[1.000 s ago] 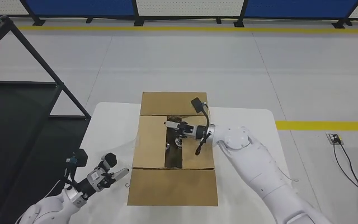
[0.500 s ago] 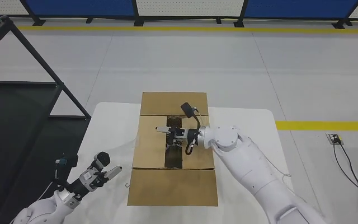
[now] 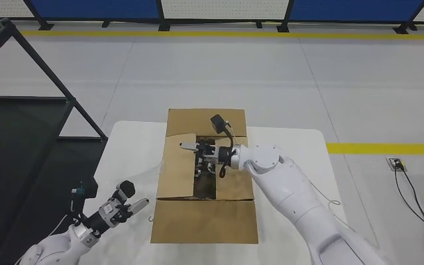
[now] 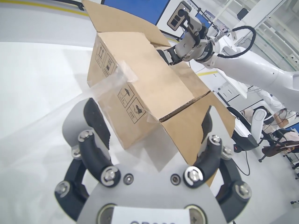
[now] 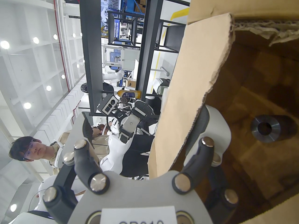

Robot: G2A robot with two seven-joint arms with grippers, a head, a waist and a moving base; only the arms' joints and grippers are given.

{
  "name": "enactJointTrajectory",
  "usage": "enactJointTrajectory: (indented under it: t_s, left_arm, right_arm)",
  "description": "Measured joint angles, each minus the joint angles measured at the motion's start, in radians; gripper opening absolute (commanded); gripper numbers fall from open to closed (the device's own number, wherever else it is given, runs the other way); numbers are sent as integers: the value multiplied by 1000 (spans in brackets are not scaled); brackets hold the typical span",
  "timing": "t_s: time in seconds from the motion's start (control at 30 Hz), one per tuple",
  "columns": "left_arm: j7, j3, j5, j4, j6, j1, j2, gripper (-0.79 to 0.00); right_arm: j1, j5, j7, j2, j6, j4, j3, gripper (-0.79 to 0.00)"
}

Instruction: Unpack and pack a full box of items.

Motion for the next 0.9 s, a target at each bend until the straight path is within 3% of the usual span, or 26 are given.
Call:
enactJointTrajectory:
  t_s: [0.43,0.9]
  left_arm:
    - [20,-5,7,24,5,-7,4,0]
    - [47,-103,34,29,8,26,17,0]
  right_arm:
    - [9,-1,-23,-23,-46,-20,12,0]
    - [18,-33,-87,-62,-81,-43,-6,0]
